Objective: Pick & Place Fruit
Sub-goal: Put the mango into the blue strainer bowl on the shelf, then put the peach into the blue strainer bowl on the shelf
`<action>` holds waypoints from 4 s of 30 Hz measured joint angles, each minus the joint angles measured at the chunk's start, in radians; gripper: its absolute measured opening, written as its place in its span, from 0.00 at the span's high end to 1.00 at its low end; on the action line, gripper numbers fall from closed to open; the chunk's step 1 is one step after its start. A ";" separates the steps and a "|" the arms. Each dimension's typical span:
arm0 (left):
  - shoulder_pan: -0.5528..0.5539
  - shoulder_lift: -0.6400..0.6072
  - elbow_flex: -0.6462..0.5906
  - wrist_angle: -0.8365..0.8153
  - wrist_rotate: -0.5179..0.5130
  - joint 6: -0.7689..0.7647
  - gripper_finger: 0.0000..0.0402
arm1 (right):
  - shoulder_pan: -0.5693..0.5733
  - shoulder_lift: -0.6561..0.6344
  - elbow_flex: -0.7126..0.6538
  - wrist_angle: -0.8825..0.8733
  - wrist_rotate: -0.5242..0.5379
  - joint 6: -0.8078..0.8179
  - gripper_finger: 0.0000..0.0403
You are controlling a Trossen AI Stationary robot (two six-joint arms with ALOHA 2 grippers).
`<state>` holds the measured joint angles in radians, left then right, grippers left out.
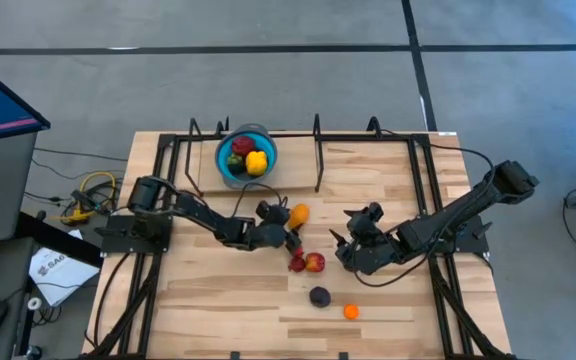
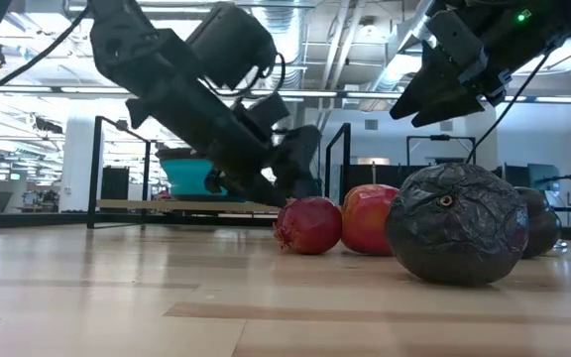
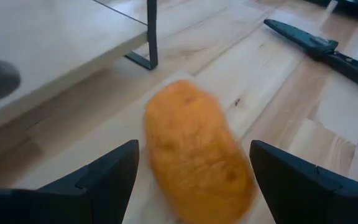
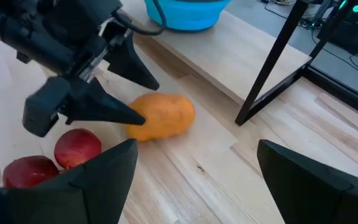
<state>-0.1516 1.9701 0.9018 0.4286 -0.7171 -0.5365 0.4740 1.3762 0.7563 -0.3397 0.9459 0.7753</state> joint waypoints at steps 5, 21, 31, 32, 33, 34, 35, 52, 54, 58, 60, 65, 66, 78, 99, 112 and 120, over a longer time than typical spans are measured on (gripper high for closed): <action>-0.004 0.031 0.020 -0.002 0.001 0.000 0.25 | 0.000 0.000 0.000 0.002 0.000 0.000 0.19; 0.009 0.056 0.022 0.039 0.072 0.007 0.29 | 0.000 0.000 0.000 0.004 -0.001 0.000 0.19; 0.009 0.050 0.021 0.045 0.077 0.037 0.60 | 0.000 0.000 0.000 0.004 -0.001 0.000 0.19; 0.009 0.050 0.021 0.045 0.077 0.043 0.60 | 0.001 0.000 0.000 0.004 -0.001 0.000 0.19; 0.009 0.050 0.021 0.045 0.076 0.058 0.61 | 0.001 0.000 0.000 0.004 -0.001 0.000 0.19; 0.009 0.050 0.021 0.045 0.076 0.070 0.60 | 0.002 0.000 0.000 0.004 -0.001 0.000 0.19; 0.009 0.050 0.021 0.045 0.076 0.087 0.59 | 0.003 0.000 0.000 0.004 -0.001 0.000 0.19; -0.091 -0.410 -0.046 -0.044 -0.137 0.688 0.54 | 0.002 0.000 0.000 0.005 -0.002 -0.023 0.19; -0.090 -0.511 -0.075 -0.149 -0.190 0.765 0.53 | 0.002 0.000 0.000 0.005 -0.002 -0.023 0.19; -0.051 -0.724 -0.112 -0.443 -0.228 0.873 0.54 | 0.002 0.000 0.000 0.005 -0.001 -0.027 0.19; -0.019 -0.824 -0.131 -0.558 -0.238 0.894 0.54 | 0.002 0.000 0.000 0.005 -0.001 -0.027 0.19; 0.083 -1.013 -0.152 -0.697 -0.194 0.971 0.53 | 0.002 0.000 0.000 0.007 -0.001 -0.027 0.19; 0.107 -1.033 -0.154 -0.713 -0.159 0.981 0.53 | 0.002 0.000 0.000 0.008 0.001 -0.027 0.19; 0.313 -0.931 -0.167 -0.814 0.013 1.003 0.50 | 0.002 0.000 0.000 0.022 0.023 -0.027 0.19; 0.327 -0.839 -0.165 -0.862 0.024 1.030 0.27 | -0.026 0.000 0.000 0.031 0.023 -0.026 0.19; 0.317 -1.034 -0.164 -0.811 0.064 0.888 0.27 | -0.032 0.004 0.000 0.045 0.022 -0.024 0.19; 0.222 -1.053 -0.164 -0.697 0.374 0.605 0.30 | -0.009 0.125 -0.001 0.219 -0.113 -0.112 0.19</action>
<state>0.0706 0.9176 0.7380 -0.2681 -0.3429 0.0689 0.4651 1.5010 0.7551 -0.1210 0.8333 0.6634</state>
